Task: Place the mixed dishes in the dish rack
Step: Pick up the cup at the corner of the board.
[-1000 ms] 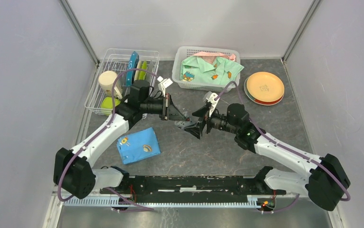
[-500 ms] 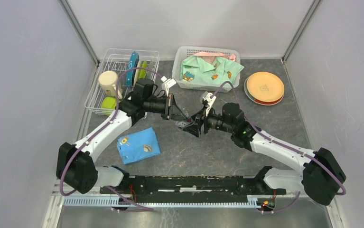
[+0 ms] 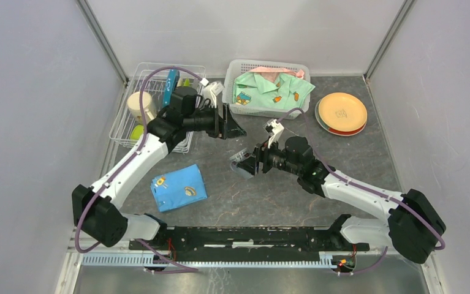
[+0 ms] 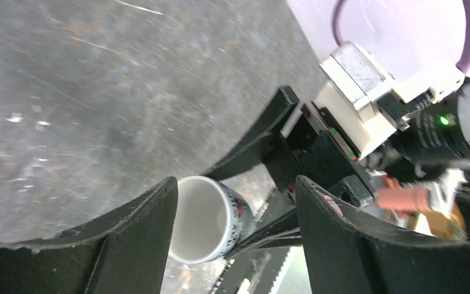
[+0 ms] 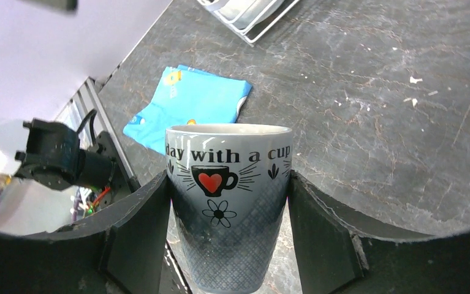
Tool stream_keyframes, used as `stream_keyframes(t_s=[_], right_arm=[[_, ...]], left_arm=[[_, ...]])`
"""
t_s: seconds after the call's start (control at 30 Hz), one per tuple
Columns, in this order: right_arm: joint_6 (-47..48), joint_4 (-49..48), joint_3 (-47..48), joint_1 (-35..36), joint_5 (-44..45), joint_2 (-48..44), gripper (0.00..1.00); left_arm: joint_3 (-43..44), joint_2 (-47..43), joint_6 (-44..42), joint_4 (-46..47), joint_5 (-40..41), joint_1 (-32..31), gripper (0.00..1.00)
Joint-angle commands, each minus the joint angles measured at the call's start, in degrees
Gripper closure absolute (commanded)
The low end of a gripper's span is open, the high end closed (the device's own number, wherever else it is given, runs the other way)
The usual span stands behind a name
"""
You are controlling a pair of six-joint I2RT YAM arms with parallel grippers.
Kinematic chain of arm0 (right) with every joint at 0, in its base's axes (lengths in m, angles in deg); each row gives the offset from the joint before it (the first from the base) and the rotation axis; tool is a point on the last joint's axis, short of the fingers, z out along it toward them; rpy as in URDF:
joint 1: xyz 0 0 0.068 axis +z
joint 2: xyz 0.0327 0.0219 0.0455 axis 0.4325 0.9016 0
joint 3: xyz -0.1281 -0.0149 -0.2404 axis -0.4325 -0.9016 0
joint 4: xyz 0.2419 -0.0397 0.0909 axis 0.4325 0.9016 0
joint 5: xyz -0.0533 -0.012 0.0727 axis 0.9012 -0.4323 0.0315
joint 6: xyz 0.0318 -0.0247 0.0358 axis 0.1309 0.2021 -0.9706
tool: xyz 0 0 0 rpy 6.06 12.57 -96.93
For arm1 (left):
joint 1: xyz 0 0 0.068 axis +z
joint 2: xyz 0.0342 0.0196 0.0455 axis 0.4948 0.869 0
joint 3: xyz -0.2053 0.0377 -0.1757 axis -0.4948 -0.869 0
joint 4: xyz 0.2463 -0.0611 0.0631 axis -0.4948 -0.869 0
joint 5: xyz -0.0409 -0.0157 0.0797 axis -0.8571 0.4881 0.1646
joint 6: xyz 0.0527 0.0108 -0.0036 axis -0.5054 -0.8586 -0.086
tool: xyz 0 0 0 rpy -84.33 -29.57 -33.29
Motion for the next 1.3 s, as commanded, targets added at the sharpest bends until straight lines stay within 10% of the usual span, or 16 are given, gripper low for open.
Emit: stream_keyframes(t_s=[0.0, 0.37, 0.67, 1.27], right_arm=[[-11.64, -2.68, 0.26, -0.46, 6.9, -0.64, 0.56], [-29.69, 2.94, 3.34, -1.42, 12.57, -1.53, 0.55], [-45.95, 3.78, 3.34, -2.48, 13.92, -0.24, 0.55], [-63.15, 0.25, 3.95, -5.2, 12.92, 3.85, 0.59]], left_arm=[[4.61, -3.07, -9.67, -3.81, 16.01, -0.16, 0.24], [-15.52, -21.87, -29.57, 16.07, 31.57, -0.76, 0.35], [-28.3, -33.68, -53.93, 23.07, 19.21, -4.97, 0.36], [-33.89, -26.57, -73.1, 25.91, 41.17, -30.38, 0.22]])
